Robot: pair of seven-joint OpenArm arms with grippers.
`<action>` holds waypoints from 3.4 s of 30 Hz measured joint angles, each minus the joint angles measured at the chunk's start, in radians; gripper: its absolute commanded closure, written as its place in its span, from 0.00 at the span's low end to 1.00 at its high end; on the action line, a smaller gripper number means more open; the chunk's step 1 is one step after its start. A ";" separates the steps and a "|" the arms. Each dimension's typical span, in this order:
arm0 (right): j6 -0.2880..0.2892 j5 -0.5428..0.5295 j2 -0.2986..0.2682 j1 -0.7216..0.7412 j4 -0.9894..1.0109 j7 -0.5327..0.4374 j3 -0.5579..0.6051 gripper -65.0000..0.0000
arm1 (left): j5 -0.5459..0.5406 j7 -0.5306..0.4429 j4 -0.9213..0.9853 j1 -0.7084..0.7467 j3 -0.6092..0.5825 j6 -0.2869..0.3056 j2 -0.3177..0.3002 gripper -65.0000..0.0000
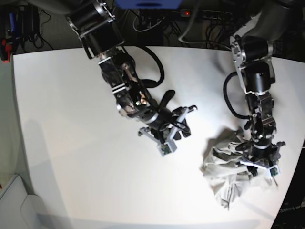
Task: Layout the t-shirt on the table in an organized manner, then fold the t-shirt properly
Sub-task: 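Grasp the crumpled t-shirt with the left gripper, then lift and drag the t-shirt with the left gripper, then release it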
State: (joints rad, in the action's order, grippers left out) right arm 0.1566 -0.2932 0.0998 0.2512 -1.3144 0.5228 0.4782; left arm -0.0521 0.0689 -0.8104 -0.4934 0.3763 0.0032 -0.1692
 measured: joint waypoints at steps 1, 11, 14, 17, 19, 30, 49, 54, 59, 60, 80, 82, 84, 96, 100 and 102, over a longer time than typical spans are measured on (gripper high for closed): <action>0.000 0.000 0.000 0.000 0.000 0.000 0.000 0.69 | -0.024 0.002 0.000 0.000 0.000 -0.002 0.003 0.55; 0.000 0.001 -0.031 0.000 0.002 0.001 0.000 0.69 | -0.233 0.008 0.003 0.033 -0.002 0.001 -0.016 0.43; 0.000 0.000 -0.034 -0.009 0.002 0.000 0.001 0.69 | -0.280 0.010 0.006 0.050 -0.005 -0.008 -0.019 0.38; 0.000 0.001 -0.037 -0.019 0.002 0.003 0.001 0.70 | -0.290 0.016 0.008 0.043 -0.007 -0.006 -0.019 0.37; 0.000 0.000 -0.036 -0.023 0.002 0.002 0.001 0.70 | -0.290 0.008 0.008 0.035 -0.007 -0.006 -0.019 0.37; 0.000 0.000 -0.039 -0.039 0.002 0.000 0.001 0.70 | -0.297 0.001 0.131 -0.029 -0.007 -0.007 -0.017 0.37; 0.000 0.000 -0.058 -0.075 0.001 0.022 0.001 0.70 | -0.301 0.013 0.194 -0.090 -0.006 -0.008 -0.011 0.99; 0.000 -0.003 -0.069 -0.080 -0.033 0.024 0.003 0.70 | -0.299 0.241 -0.106 -0.048 -0.006 -0.014 0.066 0.99; 0.000 0.005 -0.090 -0.089 -0.064 0.020 -0.002 0.70 | -0.290 0.433 -0.538 -0.058 -0.009 -0.010 0.170 0.99; 0.000 0.003 -0.092 -0.092 -0.069 0.027 -0.002 0.70 | -0.290 0.459 -0.603 -0.069 -0.013 -0.006 0.182 0.99; 0.000 0.000 -0.113 -0.095 -0.071 0.042 0.000 0.70 | -0.387 0.775 -1.155 -0.103 -0.055 -0.004 0.264 0.99; 0.000 0.000 -0.113 -0.100 -0.071 0.040 0.000 0.70 | -0.386 0.792 -1.149 -0.122 -0.053 -0.004 0.263 0.99; 0.000 -0.003 -0.113 -0.115 -0.072 0.039 -0.014 0.70 | -0.380 0.769 -1.108 -0.155 -0.052 -0.004 0.264 0.99; 0.000 0.000 -0.114 -0.155 -0.073 0.047 -0.114 0.70 | -0.361 0.626 -0.664 -0.177 -0.073 -0.010 0.252 0.78; 0.000 0.000 -0.113 -0.159 -0.074 0.029 -0.114 0.70 | -0.372 0.639 -0.505 -0.174 -0.243 -0.002 0.217 0.29; 0.000 0.000 -0.113 -0.167 -0.074 0.036 -0.116 0.70 | -0.373 0.645 -0.485 -0.167 -0.354 -0.001 0.203 0.06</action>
State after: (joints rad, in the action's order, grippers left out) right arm 0.1566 -0.2932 -0.0135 0.0845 -1.3880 0.5591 0.3626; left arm -0.4252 0.7136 -1.2953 -0.6601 0.0219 0.0021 0.0334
